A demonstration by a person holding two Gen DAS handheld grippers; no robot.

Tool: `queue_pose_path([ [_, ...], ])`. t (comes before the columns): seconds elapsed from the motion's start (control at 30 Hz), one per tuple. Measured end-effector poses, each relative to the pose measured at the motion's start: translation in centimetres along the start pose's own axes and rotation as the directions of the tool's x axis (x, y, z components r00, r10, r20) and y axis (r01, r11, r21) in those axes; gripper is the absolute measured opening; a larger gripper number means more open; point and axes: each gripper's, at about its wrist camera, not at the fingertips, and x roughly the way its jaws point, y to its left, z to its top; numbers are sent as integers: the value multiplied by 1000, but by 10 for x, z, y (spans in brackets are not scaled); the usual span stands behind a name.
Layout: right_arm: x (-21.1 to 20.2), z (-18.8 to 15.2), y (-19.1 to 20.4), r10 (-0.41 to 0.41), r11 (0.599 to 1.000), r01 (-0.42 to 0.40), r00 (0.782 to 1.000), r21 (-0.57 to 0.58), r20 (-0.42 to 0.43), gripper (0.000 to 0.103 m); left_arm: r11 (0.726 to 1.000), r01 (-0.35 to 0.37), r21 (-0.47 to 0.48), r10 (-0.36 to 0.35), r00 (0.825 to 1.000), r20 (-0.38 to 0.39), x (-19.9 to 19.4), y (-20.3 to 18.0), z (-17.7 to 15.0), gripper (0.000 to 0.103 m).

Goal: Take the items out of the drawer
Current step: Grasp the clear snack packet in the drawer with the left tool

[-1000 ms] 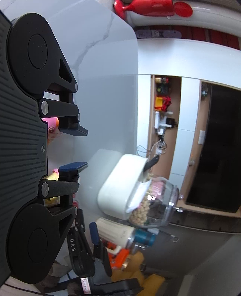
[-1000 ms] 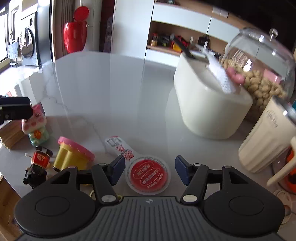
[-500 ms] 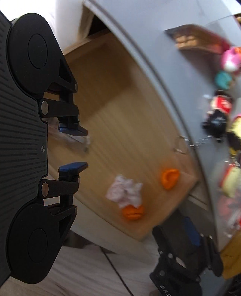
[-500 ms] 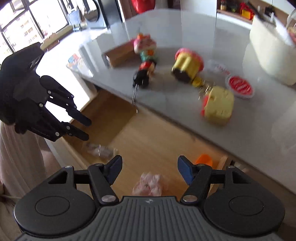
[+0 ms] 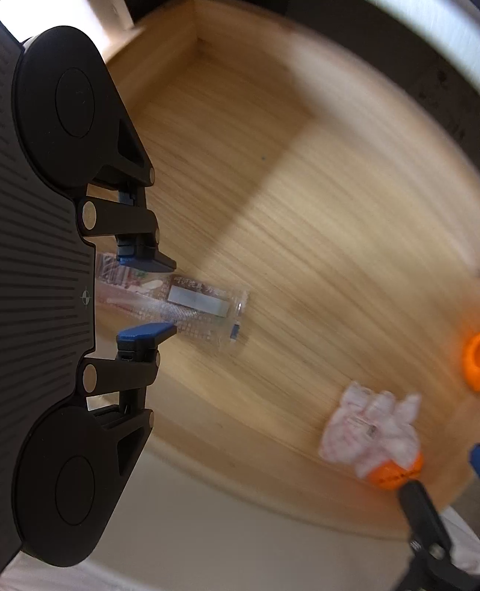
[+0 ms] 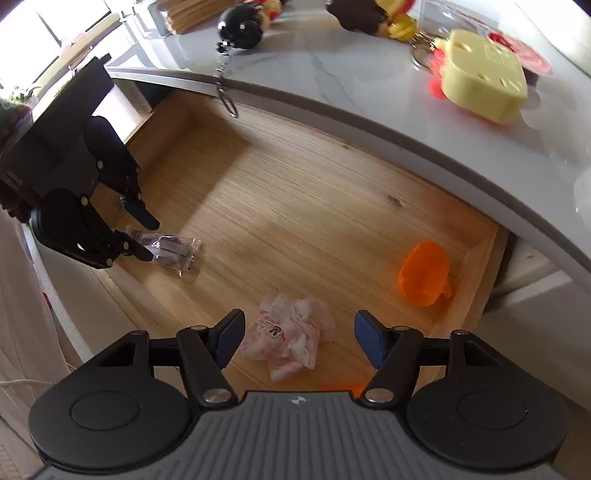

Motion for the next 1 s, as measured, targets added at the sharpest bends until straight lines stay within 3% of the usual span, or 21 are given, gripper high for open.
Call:
queue_pose_path([
  [0.17,-2,-1,-5,45,999,-45,999,21,8,66,1000,-9,14,9,1000,-8,1,-1,2,38],
  [0.33,2,3,4,20,1000,-20,1000,5,-9,66,1000,27,12,-27,999,23,0,2,1,38],
  [0.5,2,3,12,8,1000,-8,1000,-17,-22,66,995,28,93,-29,999,14,-1,-7,-1,38],
  [0.67,7,4,11,4,1000,-4,999,-20,-34,66,998,27,63,-28,999,24,-2,0,-1,41],
  [0.8,6,5,10,0,1000,0,1000,-19,-27,66,999,-47,15,46,995,86,-10,11,1,35],
  [0.83,6,5,9,-2,1000,1,1000,-18,-24,66,996,-86,-8,86,990,113,-13,16,3,32],
  [0.9,7,6,8,-8,1000,7,1000,-15,-17,66,985,-163,-53,170,973,157,-18,26,6,15],
  [0.93,7,6,8,-14,1000,14,1000,-14,-14,66,977,-197,-76,208,961,183,-22,31,6,15],
  [1.0,6,6,8,-35,999,35,999,-16,-6,66,982,-155,-107,176,954,242,-32,43,2,16],
])
